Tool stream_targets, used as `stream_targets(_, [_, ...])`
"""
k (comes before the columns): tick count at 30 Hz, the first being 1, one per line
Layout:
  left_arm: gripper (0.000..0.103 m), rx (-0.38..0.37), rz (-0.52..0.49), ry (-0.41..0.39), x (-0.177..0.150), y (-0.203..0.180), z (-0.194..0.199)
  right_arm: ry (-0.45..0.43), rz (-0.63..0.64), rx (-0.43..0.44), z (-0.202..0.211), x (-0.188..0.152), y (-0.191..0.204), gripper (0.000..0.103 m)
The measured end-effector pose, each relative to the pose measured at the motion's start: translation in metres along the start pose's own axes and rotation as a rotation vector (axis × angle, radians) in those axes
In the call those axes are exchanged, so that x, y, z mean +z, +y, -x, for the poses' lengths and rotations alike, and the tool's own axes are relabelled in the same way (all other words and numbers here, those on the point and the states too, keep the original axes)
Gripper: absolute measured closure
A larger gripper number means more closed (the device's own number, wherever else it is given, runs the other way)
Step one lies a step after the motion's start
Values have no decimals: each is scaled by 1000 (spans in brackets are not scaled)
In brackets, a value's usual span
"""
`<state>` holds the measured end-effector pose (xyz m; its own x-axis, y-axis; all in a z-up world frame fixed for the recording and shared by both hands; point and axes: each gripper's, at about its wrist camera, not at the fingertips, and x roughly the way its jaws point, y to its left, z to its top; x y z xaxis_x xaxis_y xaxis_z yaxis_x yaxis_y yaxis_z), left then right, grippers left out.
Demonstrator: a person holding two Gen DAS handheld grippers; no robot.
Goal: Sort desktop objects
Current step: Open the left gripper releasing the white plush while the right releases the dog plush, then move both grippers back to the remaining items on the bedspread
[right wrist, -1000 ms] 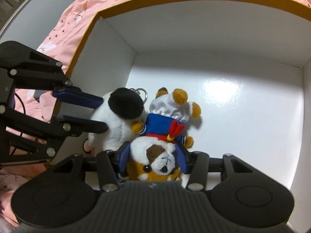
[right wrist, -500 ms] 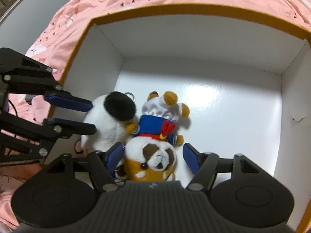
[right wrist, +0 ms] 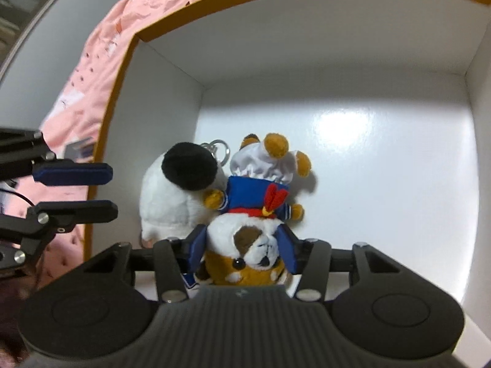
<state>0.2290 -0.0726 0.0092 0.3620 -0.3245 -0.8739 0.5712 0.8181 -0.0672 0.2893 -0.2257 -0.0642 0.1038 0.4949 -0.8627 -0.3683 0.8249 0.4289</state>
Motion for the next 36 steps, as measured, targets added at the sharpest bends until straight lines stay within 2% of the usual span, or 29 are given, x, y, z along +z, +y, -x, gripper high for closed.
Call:
stream_targets(5, [76, 5, 48, -31, -10, 3, 11, 2, 3, -21, -7, -3, 1, 50])
stream_targets(13, [75, 11, 162, -90, -33, 9, 31, -40, 55, -92, 11, -9, 7, 46])
stream_targets(16, [75, 29, 198, -88, -43, 12, 36, -53, 58, -98, 16, -10, 10, 40])
stream_targets(20, [75, 70, 252, -91, -58, 19, 44, -81, 96, -162, 24, -12, 19, 39])
stream_targets(25, [75, 117, 361, -104, -81, 35, 58, -159, 142, -141, 49, -20, 34, 40])
stream_targets(28, [75, 152, 439, -117, -96, 48, 68, -204, 188, -118, 59, -23, 53, 41])
stream_targets(32, [75, 201, 499, -118, -113, 64, 81, -217, 260, -75, 58, -20, 87, 50])
stream_targets(36, [74, 241, 554, -131, -127, 82, 95, -232, 381, -93, 44, -16, 127, 55])
